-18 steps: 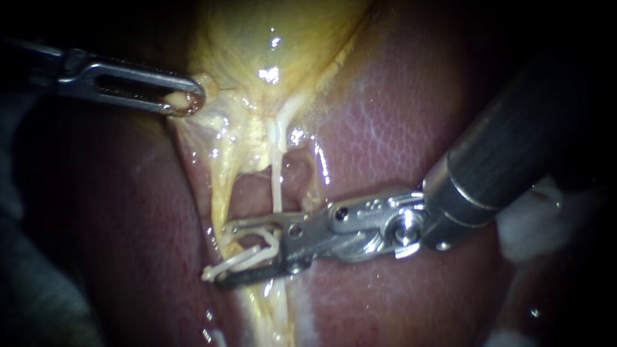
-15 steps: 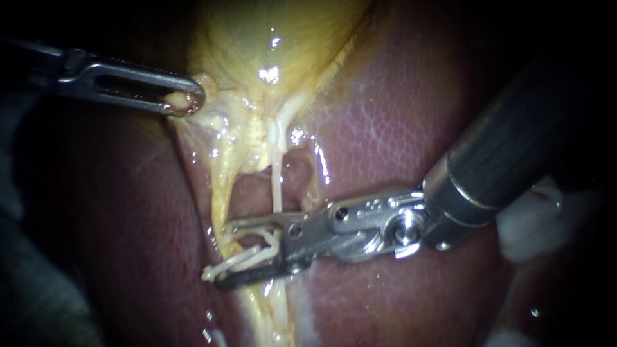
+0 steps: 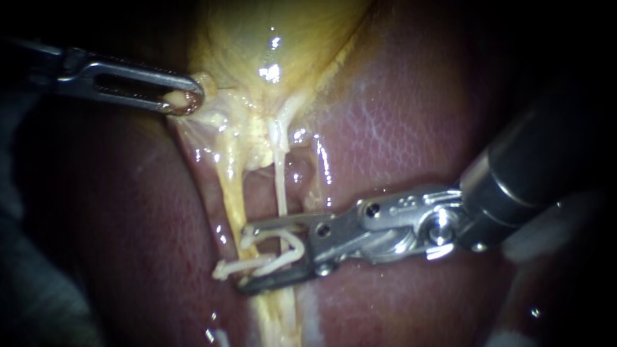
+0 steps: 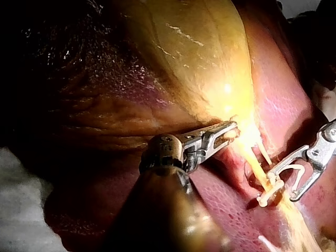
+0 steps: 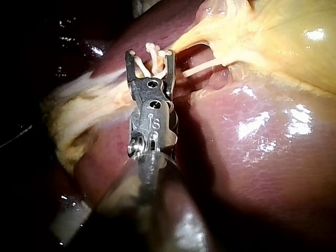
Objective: Clipping second clip left tube
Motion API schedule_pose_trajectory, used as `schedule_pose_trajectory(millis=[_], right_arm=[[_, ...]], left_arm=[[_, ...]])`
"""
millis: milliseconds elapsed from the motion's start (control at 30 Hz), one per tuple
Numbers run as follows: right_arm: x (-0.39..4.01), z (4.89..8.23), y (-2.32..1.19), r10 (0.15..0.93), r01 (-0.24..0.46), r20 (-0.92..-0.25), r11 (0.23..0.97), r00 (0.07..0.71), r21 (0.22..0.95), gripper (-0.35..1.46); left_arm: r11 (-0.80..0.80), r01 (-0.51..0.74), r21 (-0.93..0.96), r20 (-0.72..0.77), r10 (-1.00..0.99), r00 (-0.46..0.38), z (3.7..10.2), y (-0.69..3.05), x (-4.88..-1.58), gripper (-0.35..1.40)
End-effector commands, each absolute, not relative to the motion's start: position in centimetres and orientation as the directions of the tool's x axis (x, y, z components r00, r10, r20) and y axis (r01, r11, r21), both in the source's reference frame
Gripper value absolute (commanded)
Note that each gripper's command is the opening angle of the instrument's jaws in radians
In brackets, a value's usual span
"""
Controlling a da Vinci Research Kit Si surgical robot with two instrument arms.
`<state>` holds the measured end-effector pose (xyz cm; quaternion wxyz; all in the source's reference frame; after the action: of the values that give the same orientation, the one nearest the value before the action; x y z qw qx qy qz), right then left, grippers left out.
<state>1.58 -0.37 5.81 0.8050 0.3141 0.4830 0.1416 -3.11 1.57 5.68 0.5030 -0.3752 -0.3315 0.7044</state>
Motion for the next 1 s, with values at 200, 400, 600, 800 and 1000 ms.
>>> schedule_pose_trajectory(millis=[200, 400, 600, 800, 1000], right_arm=[[1.44, 5.74, -0.32, 0.536, 0.08, -0.693, 0.761, 0.482, 0.644, 0.47], [1.33, 5.69, -0.3, 0.538, 0.086, -0.694, 0.758, 0.479, 0.647, 0.48], [1.2, 5.61, -0.24, 0.555, 0.096, -0.701, 0.749, 0.448, 0.655, 0.48], [1.12, 5.55, -0.18, 0.569, 0.101, -0.702, 0.742, 0.429, 0.663, 0.48], [1.12, 5.59, -0.16, 0.608, 0.092, -0.684, 0.717, 0.404, 0.691, 0.48]], left_arm=[[-0.274, -0.46, -0.845, -0.195, 0.957, -0.213, 5.68, 1.57, -3.11, -0.35], [-0.274, -0.459, -0.845, -0.195, 0.957, -0.213, 5.68, 1.57, -3.1, -0.35], [-0.275, -0.459, -0.845, -0.195, 0.957, -0.213, 5.69, 1.57, -3.09, -0.35], [-0.275, -0.461, -0.844, -0.196, 0.957, -0.212, 5.69, 1.57, -3.09, -0.35], [-0.275, -0.461, -0.844, -0.196, 0.957, -0.212, 5.69, 1.57, -3.09, -0.35]])
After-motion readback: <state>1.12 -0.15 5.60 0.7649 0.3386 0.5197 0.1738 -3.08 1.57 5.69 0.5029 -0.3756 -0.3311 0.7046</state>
